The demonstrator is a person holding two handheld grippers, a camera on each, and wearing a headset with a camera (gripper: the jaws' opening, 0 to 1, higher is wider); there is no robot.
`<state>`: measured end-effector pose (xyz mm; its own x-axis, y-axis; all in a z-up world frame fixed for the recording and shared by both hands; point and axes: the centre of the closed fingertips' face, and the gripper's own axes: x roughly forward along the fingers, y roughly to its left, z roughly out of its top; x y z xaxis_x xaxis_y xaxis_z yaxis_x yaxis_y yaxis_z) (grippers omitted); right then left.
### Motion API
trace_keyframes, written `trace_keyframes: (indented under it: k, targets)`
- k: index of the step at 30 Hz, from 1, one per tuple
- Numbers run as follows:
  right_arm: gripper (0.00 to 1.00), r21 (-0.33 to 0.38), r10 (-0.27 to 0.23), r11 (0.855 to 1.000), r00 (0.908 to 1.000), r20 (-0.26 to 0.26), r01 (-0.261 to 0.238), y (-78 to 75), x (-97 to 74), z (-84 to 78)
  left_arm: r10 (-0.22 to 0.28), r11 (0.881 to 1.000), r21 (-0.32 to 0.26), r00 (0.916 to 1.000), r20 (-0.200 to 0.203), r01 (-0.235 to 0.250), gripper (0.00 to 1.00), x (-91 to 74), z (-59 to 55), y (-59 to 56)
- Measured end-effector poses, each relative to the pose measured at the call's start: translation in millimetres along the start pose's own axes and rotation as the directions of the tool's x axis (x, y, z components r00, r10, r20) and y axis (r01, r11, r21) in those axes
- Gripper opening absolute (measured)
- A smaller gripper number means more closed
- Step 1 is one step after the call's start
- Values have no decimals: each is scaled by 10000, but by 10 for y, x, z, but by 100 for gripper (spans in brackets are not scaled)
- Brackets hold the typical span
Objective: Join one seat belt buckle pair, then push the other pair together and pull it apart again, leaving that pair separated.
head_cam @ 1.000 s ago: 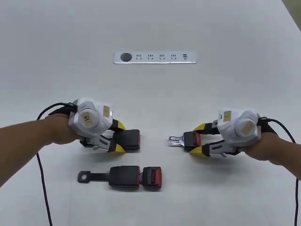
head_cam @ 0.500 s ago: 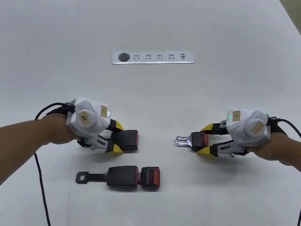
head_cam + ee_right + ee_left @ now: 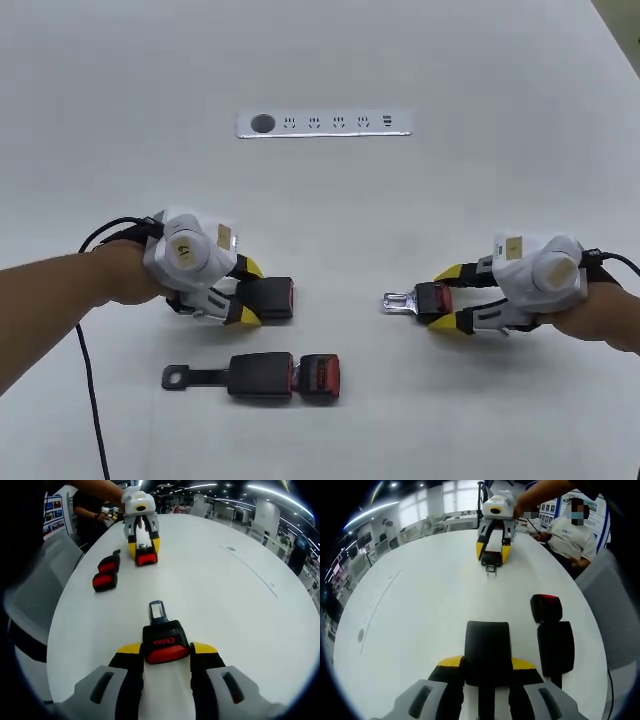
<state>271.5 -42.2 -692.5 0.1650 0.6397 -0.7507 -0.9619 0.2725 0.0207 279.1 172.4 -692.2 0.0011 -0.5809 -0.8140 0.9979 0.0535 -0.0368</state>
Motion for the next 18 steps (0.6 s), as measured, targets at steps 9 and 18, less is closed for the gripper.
trace_keyframes:
  k: [9,18]
  targets:
    - [59,1033,-944,9906,9948,381,901,-116,-20,143,-89,9998,-182,9995,-294,84,41,-6,37,-42]
    - [73,1656,-2174,9652,9728,793,2022,-225,-115,173,1397,9595,-2537,9889,510,-1224,79,-232,103,158]
